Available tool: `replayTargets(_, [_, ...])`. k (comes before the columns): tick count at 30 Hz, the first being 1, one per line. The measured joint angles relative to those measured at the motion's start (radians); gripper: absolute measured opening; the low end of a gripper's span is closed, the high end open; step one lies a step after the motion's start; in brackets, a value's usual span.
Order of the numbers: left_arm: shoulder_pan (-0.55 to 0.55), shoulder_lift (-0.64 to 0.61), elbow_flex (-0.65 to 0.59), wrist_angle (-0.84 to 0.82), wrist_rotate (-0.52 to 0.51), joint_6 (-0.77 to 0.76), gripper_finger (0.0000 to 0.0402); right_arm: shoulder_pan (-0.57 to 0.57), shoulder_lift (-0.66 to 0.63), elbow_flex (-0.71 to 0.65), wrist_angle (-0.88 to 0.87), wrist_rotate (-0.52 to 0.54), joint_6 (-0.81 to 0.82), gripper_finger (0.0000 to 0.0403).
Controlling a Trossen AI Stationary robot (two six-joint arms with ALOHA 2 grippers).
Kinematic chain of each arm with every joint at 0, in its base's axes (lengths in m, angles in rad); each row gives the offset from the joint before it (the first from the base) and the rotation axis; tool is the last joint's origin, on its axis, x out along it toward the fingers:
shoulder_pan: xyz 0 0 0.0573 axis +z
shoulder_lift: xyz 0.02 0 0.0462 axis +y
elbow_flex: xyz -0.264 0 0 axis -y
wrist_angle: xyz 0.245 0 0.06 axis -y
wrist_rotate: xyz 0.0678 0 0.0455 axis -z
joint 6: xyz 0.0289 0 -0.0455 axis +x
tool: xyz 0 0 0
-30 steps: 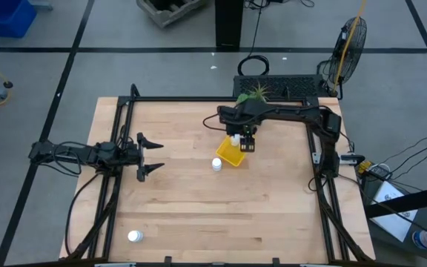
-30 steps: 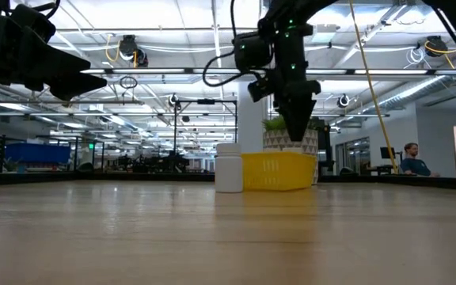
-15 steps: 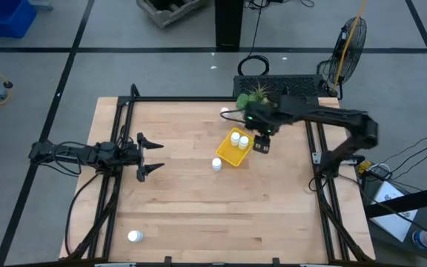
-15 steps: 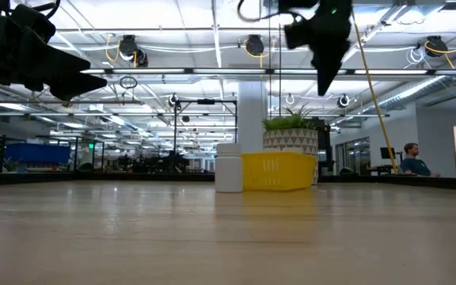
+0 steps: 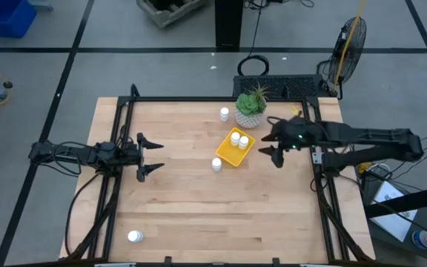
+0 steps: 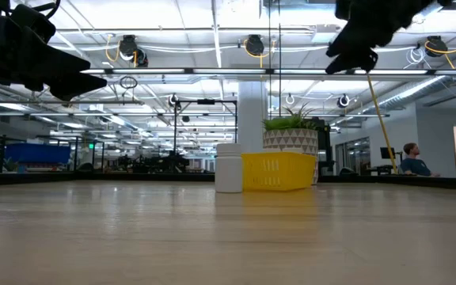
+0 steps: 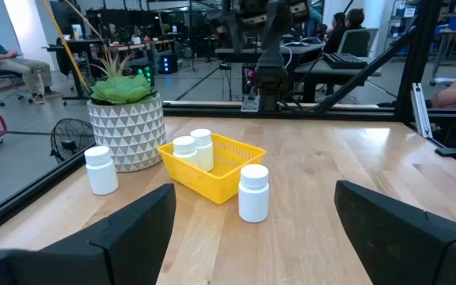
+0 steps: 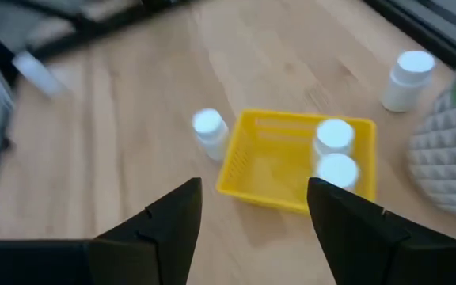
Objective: Pick and place pill bottles into a basket
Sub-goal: Put the top white medicine bottle into the bin
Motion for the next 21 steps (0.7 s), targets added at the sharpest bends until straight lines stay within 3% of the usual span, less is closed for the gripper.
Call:
replayTargets(6, [0.0, 0.0, 0.0, 0.0, 0.0, 0.0, 0.0351, 0.011, -0.158, -0.262, 0.388, -0.034, 0.234, 0.022])
replayTargets(11, [0.0, 0.0, 0.0, 0.002, 0.0, 0.0, 0.0351, 0.012, -0.211, -0.429, 0.833, -0.423, 0.088, 0.0225])
replayTargets(12, [0.0, 0.0, 0.0, 0.002, 0.0, 0.0, 0.0351, 0.012, -0.218, -0.45, 0.896, -0.463, 0.085, 0.0225])
replayTargets(21, [0.0, 0.0, 0.0, 0.021, 0.0, 0.0, 0.0351, 0.042, -0.315, -0.577, 0.938, -0.547, 0.161, 0.0218])
